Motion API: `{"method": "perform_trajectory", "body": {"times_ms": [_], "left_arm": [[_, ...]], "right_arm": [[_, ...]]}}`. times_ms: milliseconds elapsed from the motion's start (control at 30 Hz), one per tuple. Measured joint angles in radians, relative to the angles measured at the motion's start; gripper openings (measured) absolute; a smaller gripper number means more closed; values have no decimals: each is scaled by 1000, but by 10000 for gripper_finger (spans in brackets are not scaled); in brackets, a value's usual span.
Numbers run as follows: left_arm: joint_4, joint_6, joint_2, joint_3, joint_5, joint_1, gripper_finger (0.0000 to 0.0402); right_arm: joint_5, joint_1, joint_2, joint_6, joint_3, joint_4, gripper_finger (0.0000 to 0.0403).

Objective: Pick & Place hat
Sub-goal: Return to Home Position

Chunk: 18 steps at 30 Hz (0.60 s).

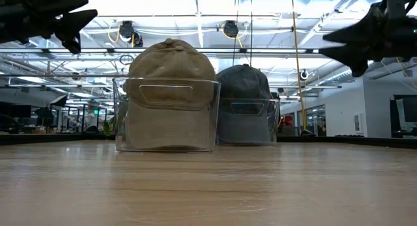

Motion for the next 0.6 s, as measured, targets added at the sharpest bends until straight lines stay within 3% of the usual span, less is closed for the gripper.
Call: {"method": "perform_trajectory", "body": {"times_ms": [367, 600], "left_arm": [[15, -1, 0, 0, 14, 0, 137], [18, -21, 3, 0, 13, 0, 145]], "right_arm": [[71, 0, 2, 78, 99, -241, 196], [120, 0, 6, 30, 127, -251, 196]]}}
